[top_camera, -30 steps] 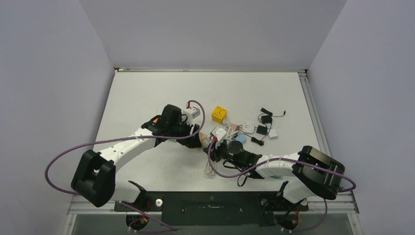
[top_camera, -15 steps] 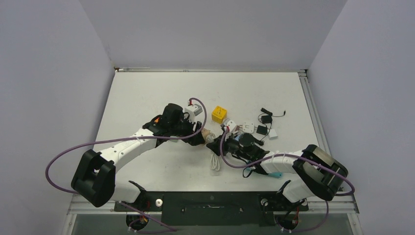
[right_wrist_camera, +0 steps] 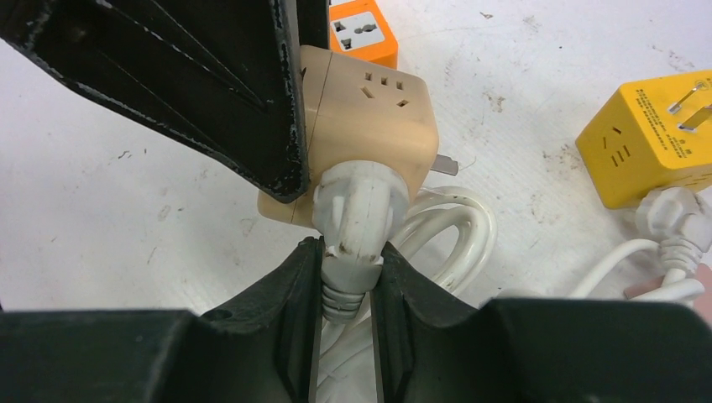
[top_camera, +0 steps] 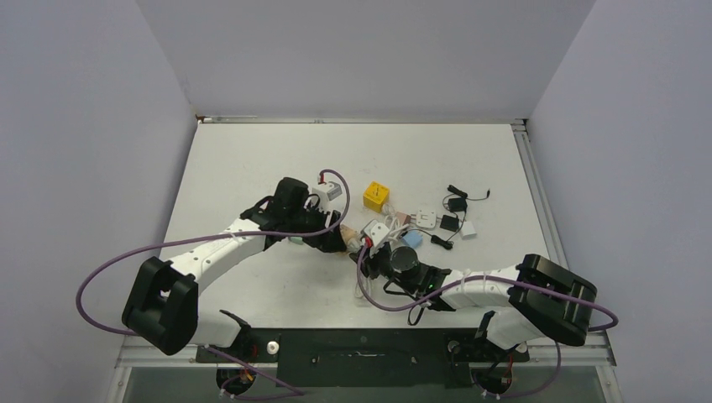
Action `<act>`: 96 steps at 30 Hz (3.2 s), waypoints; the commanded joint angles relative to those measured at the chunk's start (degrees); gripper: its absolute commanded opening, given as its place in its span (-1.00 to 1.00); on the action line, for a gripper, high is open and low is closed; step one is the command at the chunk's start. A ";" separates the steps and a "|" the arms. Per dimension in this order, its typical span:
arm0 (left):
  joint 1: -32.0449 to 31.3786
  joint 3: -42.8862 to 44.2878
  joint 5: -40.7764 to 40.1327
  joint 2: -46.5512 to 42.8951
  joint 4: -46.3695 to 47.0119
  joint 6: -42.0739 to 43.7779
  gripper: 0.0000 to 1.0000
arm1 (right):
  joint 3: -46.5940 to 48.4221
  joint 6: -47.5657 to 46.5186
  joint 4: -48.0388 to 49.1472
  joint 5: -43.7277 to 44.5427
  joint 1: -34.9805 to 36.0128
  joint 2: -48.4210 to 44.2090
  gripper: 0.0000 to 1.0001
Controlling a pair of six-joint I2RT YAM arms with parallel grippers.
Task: Pull the plug off the socket
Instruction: Remove the plug from the socket.
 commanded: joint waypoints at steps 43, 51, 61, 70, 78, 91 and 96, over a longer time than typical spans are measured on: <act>0.47 2.81 -19.38 0.79 0.60 1.21 -1.00 | -3.77 6.99 13.85 -11.22 -7.94 -6.23 -0.89; -0.32 0.94 -11.69 -1.33 5.35 2.43 -1.00 | -3.56 17.81 23.64 -30.28 -17.55 0.59 -0.89; 0.66 2.54 -18.69 0.87 1.12 0.71 -1.00 | -1.36 7.68 14.66 -18.23 -8.06 -1.99 -0.89; 2.92 3.10 -19.20 1.64 0.41 0.04 -1.00 | 0.76 0.02 9.38 -6.83 0.91 -2.32 -0.89; 2.14 2.03 -12.64 0.42 3.54 1.42 -1.00 | -2.85 7.54 14.36 -13.11 -7.24 -4.08 -0.89; 1.17 0.97 -10.34 -1.23 5.57 2.03 -1.00 | -5.13 13.49 18.87 -22.13 -17.95 -3.84 -0.89; 1.47 1.94 -15.71 0.02 2.91 1.11 -1.00 | -4.35 6.75 13.61 -12.24 -10.75 -6.79 -0.89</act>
